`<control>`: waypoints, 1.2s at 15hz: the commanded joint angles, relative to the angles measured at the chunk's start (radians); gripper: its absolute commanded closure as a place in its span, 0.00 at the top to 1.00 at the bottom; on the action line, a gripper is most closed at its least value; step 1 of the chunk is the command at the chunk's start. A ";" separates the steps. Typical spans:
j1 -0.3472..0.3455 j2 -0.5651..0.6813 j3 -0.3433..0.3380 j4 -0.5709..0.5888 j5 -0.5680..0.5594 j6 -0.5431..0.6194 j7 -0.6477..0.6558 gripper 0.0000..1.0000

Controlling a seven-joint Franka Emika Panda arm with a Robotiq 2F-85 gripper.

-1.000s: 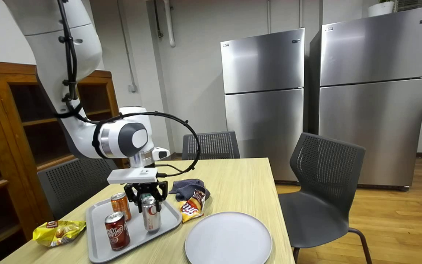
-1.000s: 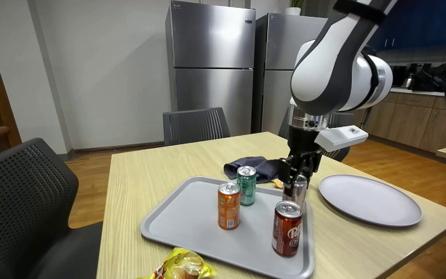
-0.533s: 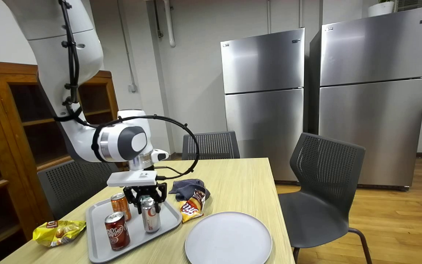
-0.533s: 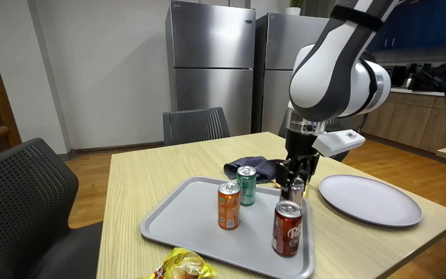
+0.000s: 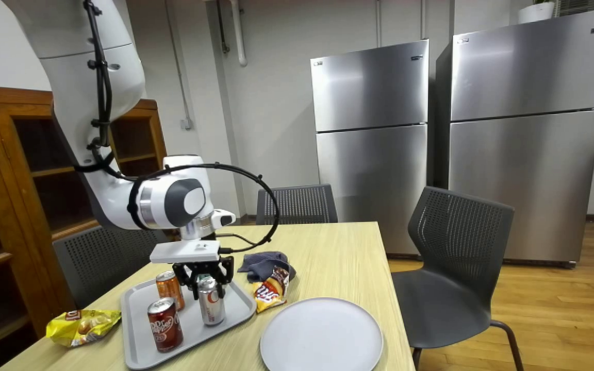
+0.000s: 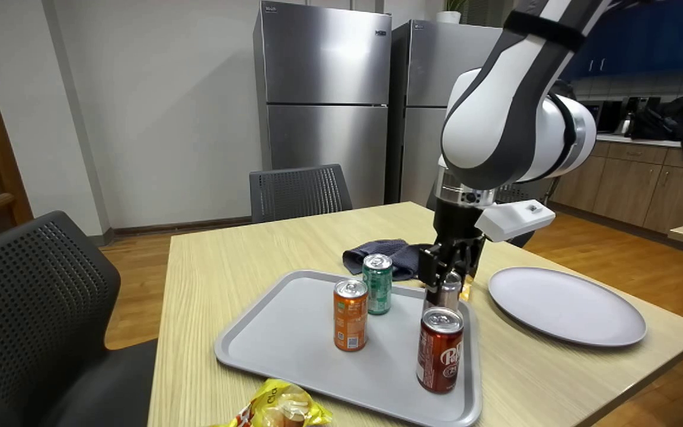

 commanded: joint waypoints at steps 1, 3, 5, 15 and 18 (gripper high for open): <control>0.017 0.006 -0.006 0.012 -0.031 0.016 0.036 0.38; 0.023 0.012 -0.011 0.016 -0.039 0.016 0.041 0.38; 0.027 0.009 -0.014 0.015 -0.047 0.011 0.042 0.89; 0.008 -0.117 -0.019 -0.045 -0.066 -0.027 0.021 1.00; -0.006 -0.188 0.000 -0.083 -0.035 -0.025 -0.011 1.00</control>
